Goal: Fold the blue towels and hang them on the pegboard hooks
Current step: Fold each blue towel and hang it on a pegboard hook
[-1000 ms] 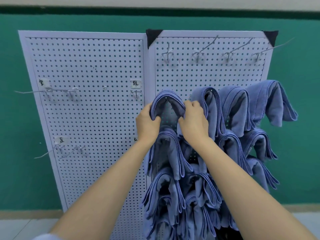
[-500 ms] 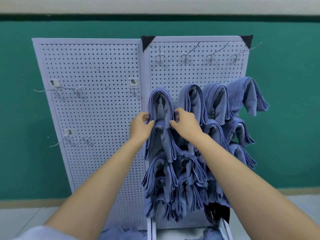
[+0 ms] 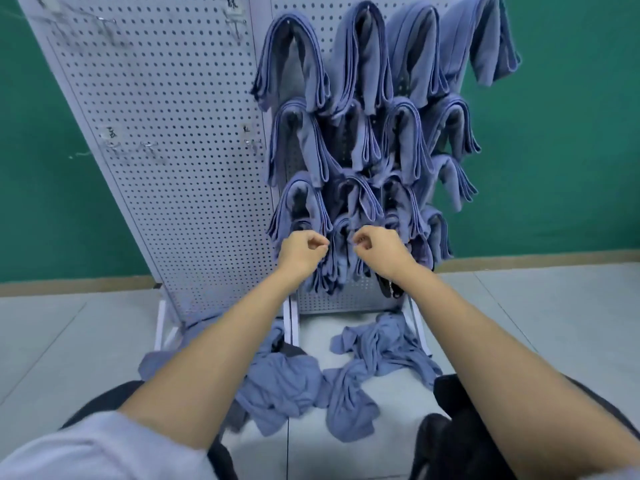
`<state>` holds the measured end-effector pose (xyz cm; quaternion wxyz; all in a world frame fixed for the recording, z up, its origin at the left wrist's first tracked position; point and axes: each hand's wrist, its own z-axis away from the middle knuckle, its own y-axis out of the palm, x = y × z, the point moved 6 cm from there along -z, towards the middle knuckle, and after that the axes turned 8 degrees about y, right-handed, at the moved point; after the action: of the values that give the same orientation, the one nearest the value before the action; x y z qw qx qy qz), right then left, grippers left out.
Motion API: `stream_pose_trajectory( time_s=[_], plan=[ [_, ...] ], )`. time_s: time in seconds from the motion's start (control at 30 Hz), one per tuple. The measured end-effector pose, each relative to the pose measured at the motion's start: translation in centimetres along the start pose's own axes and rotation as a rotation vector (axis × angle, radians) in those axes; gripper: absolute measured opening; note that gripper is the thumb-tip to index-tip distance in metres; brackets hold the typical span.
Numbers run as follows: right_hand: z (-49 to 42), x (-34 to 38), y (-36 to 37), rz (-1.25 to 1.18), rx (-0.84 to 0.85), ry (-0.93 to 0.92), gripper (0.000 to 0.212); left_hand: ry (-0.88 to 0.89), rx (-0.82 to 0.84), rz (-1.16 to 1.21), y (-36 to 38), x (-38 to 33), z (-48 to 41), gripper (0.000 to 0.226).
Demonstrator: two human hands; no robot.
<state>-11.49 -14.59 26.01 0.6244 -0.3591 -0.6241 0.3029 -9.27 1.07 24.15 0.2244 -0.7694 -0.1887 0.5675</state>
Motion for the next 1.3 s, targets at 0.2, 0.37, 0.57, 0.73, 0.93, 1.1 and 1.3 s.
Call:
stream_pose_trajectory(
  time_s=[0.2, 0.37, 0.57, 0.73, 0.93, 1.1, 1.3],
  plan=[
    [-0.8, -9.4, 9.4, 0.006, 0.177, 0.196, 0.024, -0.183, 0.216, 0.002, 8.6, 9.1, 2.4, 0.018],
    [-2.1, -16.3, 16.6, 0.048, 0.318, 0.339, 0.018, -0.352, 0.326, 0.004, 14.4, 16.6, 3.2, 0.015],
    [-3.4, -22.1, 23.8, 0.093, 0.427, 0.426, 0.039, -0.46, 0.446, -0.081, 21.3, 25.1, 3.9, 0.012],
    [-3.1, -26.1, 29.3, 0.04, 0.512, 0.561, 0.022, -0.487, 0.546, -0.098, 25.9, 29.4, 4.7, 0.017],
    [-4.5, -29.4, 33.8, 0.077, 0.513, 0.573, 0.023, -0.513, 0.593, -0.091, 29.8, 33.0, 3.7, 0.027],
    [-6.7, -29.8, 35.3, 0.047, 0.416, 0.507, 0.029, -0.48, 0.637, -0.104, 32.4, 34.1, 2.9, 0.046],
    [-6.8, -30.3, 36.6, -0.003, 0.516, 0.377, 0.035, -0.456, 0.691, -0.037, 33.7, 34.3, 3.7, 0.04]
  ],
)
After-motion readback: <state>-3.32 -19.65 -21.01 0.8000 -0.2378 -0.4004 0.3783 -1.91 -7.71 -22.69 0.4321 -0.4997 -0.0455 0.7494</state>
